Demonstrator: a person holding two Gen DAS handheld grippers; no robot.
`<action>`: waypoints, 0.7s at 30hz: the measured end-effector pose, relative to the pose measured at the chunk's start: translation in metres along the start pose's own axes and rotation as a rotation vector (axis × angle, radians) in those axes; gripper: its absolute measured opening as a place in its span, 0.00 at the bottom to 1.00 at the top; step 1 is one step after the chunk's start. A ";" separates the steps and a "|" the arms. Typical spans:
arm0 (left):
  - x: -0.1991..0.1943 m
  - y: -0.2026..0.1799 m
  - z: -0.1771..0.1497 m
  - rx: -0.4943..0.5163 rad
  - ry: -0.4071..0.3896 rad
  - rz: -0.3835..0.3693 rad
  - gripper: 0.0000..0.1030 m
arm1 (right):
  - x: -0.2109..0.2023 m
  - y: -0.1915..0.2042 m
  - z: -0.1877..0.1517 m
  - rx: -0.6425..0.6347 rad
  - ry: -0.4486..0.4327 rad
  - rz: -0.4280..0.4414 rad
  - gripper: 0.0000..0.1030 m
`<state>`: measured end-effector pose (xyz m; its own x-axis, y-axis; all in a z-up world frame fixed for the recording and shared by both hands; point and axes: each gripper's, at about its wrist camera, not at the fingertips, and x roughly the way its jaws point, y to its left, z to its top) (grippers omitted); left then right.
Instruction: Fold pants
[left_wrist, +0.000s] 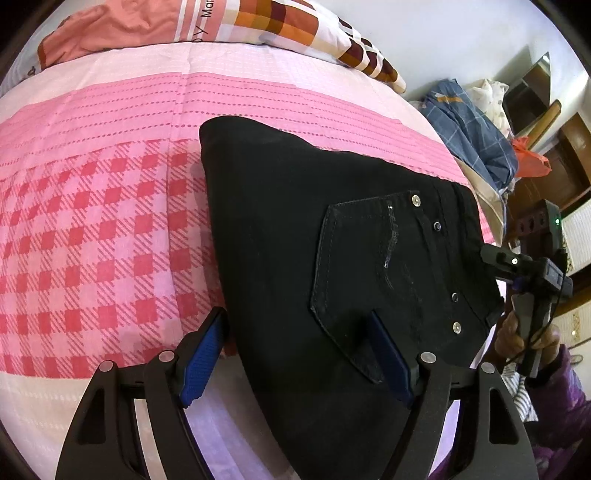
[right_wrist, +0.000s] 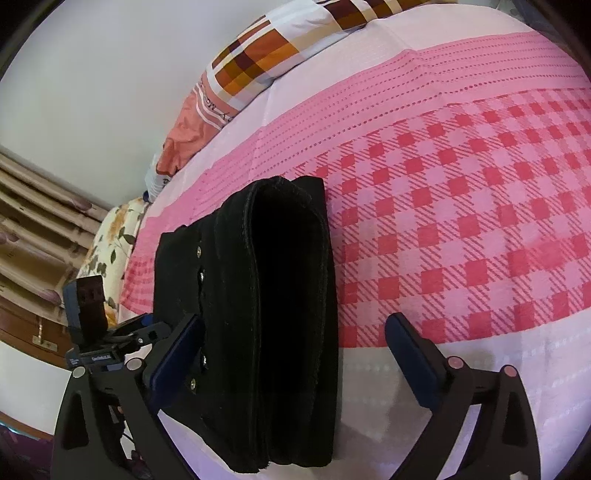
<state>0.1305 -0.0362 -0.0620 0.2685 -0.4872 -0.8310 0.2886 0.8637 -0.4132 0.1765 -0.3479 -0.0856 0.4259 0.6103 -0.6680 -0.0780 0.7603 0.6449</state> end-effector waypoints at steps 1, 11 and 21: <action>0.001 0.001 0.002 0.000 0.001 0.000 0.76 | 0.000 -0.001 0.000 0.001 -0.004 0.006 0.96; 0.014 -0.016 0.009 0.044 0.017 0.040 0.84 | -0.009 -0.016 -0.009 -0.012 -0.023 0.134 0.99; 0.024 -0.029 0.006 0.097 0.006 0.041 0.94 | -0.001 -0.009 0.003 -0.016 0.056 0.111 1.00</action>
<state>0.1343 -0.0740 -0.0675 0.2761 -0.4505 -0.8490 0.3652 0.8663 -0.3410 0.1789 -0.3562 -0.0895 0.3629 0.7023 -0.6125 -0.1368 0.6903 0.7105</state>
